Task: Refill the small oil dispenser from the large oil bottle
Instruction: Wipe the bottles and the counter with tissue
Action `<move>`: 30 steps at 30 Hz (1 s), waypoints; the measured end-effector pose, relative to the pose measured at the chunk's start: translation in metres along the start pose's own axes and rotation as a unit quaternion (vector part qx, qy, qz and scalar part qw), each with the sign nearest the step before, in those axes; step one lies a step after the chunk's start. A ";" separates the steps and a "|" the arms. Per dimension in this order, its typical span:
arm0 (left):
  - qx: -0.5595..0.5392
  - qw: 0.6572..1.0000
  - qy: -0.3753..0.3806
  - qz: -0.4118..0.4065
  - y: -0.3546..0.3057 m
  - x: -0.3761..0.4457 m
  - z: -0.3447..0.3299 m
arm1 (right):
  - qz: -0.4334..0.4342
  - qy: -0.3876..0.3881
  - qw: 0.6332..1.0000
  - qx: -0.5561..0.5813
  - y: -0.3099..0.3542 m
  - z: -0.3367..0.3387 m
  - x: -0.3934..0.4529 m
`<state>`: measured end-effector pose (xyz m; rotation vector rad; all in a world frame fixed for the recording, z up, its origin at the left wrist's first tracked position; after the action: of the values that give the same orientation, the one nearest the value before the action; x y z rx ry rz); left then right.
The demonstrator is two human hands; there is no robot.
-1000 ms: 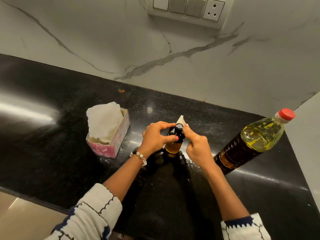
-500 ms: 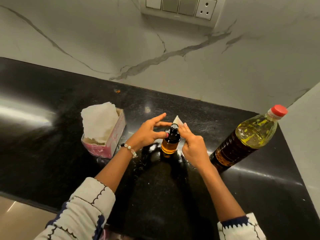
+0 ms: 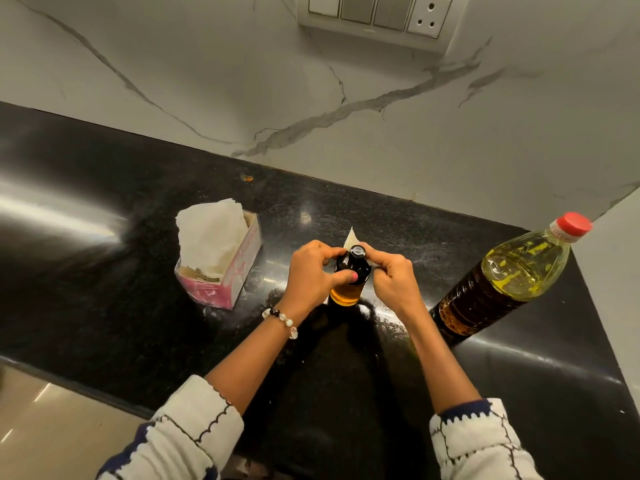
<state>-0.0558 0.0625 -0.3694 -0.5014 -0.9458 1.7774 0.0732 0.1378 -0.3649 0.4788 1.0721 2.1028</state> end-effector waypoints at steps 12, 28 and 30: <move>0.026 0.999 -0.011 -0.032 -0.003 -0.006 -0.009 | -0.056 -0.080 0.988 0.123 -0.009 -0.012 -0.046; 0.024 0.991 0.123 -0.036 0.001 0.012 -0.004 | -0.105 -0.117 0.979 0.130 -0.019 0.000 -0.025; 0.022 0.988 0.150 -0.040 0.001 0.016 0.000 | -0.096 -0.159 0.980 0.077 -0.013 0.005 -0.038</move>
<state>-0.0623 0.0767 -0.3684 -0.6719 -0.7057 1.5927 0.1074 0.1176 -0.3733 0.7304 1.0497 1.7136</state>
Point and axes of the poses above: each hand's wrist, its own x-axis towards the middle knuckle, its own z-axis out of the back of the hand, y = z × x, the point moved 7 cm from there along x, towards the middle knuckle, and after that the axes turned 7 degrees about y, right-handed, at the moved point
